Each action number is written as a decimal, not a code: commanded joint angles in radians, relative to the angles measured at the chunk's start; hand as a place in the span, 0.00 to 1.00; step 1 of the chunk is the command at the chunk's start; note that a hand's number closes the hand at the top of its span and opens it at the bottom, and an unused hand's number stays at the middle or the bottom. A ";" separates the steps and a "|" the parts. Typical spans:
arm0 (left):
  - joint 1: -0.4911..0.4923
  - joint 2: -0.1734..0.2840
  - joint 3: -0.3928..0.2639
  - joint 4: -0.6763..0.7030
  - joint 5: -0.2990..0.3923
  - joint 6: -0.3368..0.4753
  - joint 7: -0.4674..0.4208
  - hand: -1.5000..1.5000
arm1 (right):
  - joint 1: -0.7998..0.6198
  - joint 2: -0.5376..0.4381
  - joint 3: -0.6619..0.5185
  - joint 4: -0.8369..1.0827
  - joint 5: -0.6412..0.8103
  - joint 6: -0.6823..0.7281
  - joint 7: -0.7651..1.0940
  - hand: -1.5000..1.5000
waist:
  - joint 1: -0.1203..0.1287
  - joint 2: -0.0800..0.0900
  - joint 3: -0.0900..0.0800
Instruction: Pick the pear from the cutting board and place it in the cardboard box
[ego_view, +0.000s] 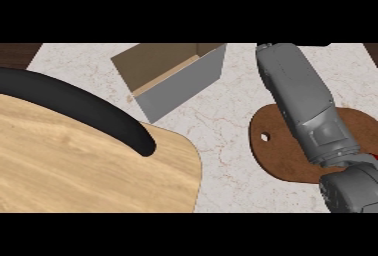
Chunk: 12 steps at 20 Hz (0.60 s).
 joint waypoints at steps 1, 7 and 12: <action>0.023 0.047 0.041 -0.032 0.005 -0.014 0.037 0.50 | 0.055 -0.104 -0.035 -0.011 -0.038 0.094 -0.044 0.00 | -0.012 -0.006 0.000; 0.012 0.028 0.062 0.050 -0.009 0.006 -0.012 0.50 | 0.206 -0.172 0.003 -0.133 -0.046 0.222 -0.055 0.00 | -0.047 -0.015 -0.002; -0.002 -0.015 0.041 0.081 -0.037 0.037 -0.015 0.50 | 0.289 -0.274 0.035 -0.189 -0.048 0.397 -0.027 0.00 | -0.050 -0.014 -0.002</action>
